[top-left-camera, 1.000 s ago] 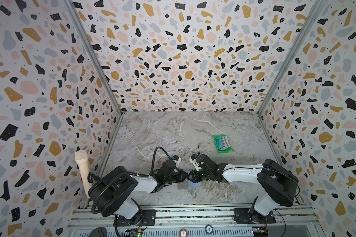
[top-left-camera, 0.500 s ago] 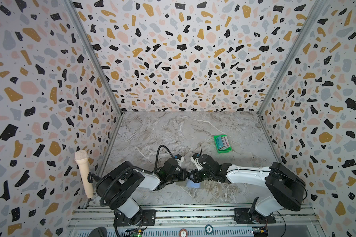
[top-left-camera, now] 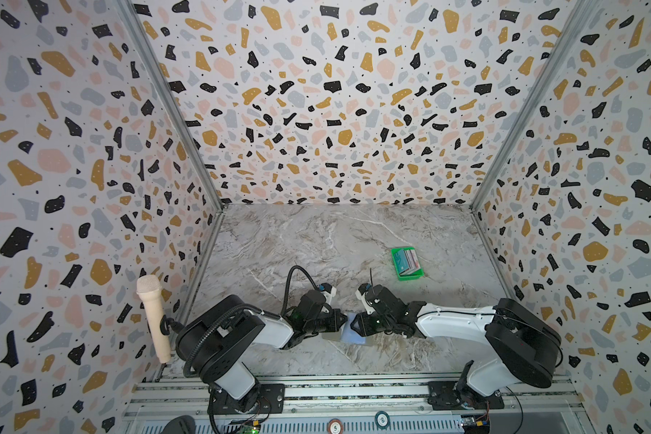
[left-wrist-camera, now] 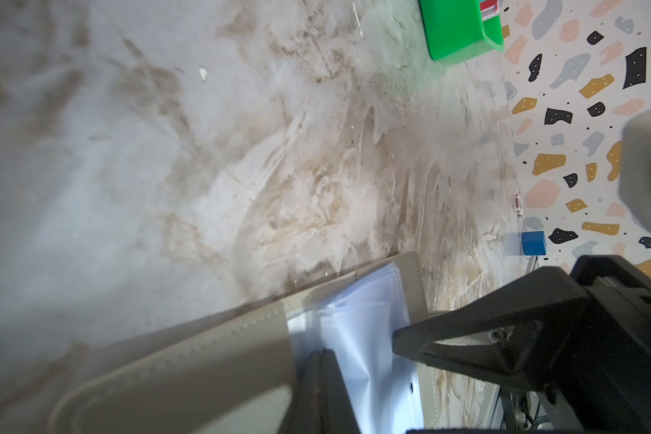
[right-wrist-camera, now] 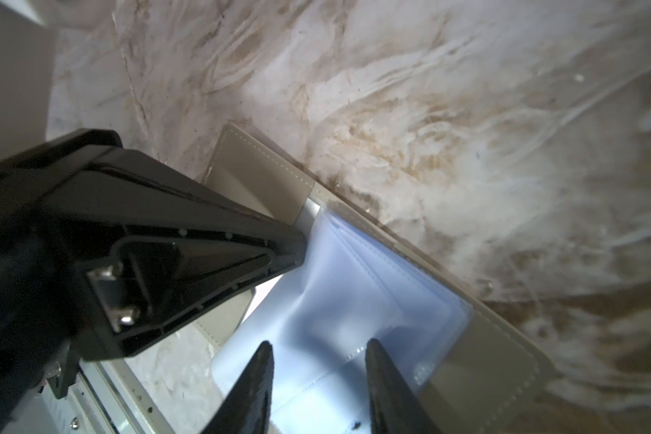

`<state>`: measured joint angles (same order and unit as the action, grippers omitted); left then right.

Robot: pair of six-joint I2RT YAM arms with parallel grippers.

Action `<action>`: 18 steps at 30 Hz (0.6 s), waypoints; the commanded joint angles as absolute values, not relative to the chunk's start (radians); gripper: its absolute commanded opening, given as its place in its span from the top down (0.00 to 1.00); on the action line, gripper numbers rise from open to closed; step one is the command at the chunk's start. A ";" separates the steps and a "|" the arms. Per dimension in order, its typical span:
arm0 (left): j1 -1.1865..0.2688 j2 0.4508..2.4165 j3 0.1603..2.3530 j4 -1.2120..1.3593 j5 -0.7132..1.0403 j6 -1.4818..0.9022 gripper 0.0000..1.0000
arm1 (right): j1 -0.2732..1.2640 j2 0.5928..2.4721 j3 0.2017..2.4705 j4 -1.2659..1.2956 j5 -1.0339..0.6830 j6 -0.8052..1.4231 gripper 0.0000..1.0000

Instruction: Put the credit cards into the card holder

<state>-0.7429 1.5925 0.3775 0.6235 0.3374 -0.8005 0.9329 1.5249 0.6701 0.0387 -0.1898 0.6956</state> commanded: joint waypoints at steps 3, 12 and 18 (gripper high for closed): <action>-0.752 1.597 0.338 0.563 0.336 -0.811 1.00 | 0.909 1.522 0.632 0.044 -0.182 0.784 0.57; -0.759 1.588 0.324 0.573 0.329 -0.832 1.00 | 0.850 1.506 0.548 0.176 -0.303 0.909 0.59; -0.775 1.602 0.334 0.578 0.331 -0.838 1.00 | 0.854 1.537 0.564 0.217 -0.340 0.915 0.66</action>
